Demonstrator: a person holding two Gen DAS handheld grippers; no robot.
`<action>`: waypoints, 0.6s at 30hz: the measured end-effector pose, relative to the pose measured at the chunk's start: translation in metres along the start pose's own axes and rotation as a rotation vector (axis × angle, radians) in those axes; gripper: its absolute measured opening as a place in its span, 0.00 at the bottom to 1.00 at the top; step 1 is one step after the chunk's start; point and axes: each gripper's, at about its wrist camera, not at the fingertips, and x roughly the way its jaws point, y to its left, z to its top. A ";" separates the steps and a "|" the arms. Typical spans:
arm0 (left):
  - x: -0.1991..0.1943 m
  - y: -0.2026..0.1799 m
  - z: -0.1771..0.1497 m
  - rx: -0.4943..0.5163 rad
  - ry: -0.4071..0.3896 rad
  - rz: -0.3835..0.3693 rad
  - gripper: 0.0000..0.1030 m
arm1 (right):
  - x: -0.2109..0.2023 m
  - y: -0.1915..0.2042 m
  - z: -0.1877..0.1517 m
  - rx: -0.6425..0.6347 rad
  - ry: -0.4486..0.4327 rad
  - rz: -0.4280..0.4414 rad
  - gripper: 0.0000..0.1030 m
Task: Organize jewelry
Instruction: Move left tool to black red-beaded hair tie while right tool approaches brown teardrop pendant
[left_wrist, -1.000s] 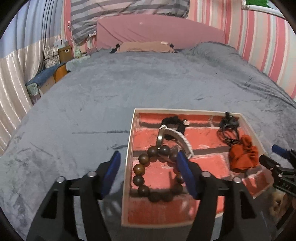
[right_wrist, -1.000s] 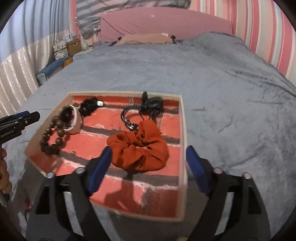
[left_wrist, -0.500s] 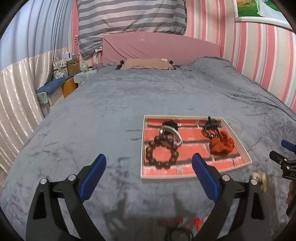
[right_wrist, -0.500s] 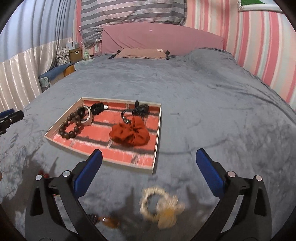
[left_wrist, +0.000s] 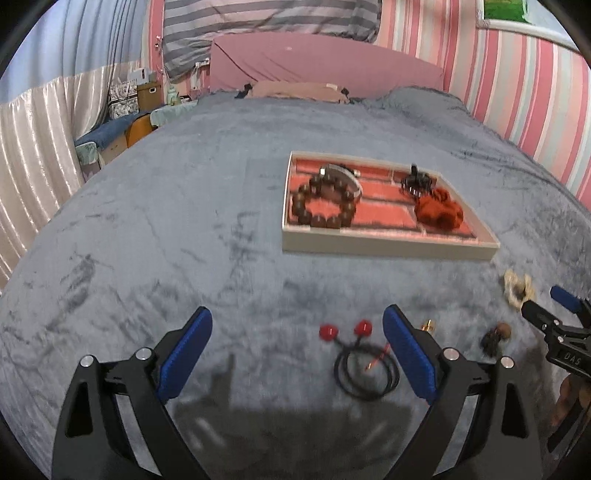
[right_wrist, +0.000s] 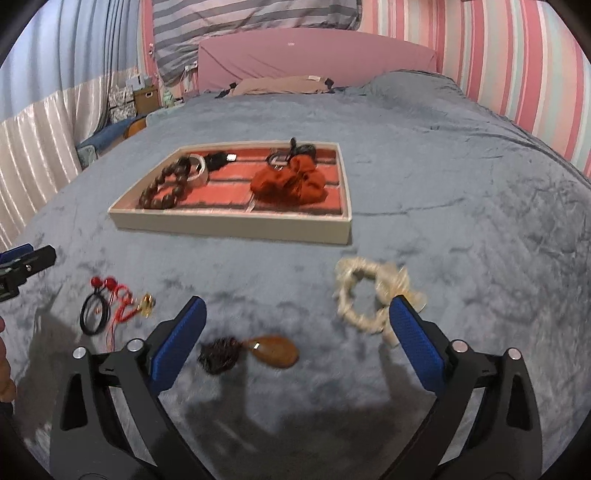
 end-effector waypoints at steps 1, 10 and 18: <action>0.002 -0.001 -0.005 0.004 0.004 0.003 0.89 | 0.001 0.005 -0.005 -0.006 0.006 0.005 0.89; 0.016 -0.004 -0.026 0.006 0.044 0.003 0.89 | 0.010 0.027 -0.034 -0.031 0.070 0.003 0.76; 0.031 -0.012 -0.035 0.039 0.087 -0.013 0.89 | 0.019 0.024 -0.031 -0.031 0.079 -0.028 0.81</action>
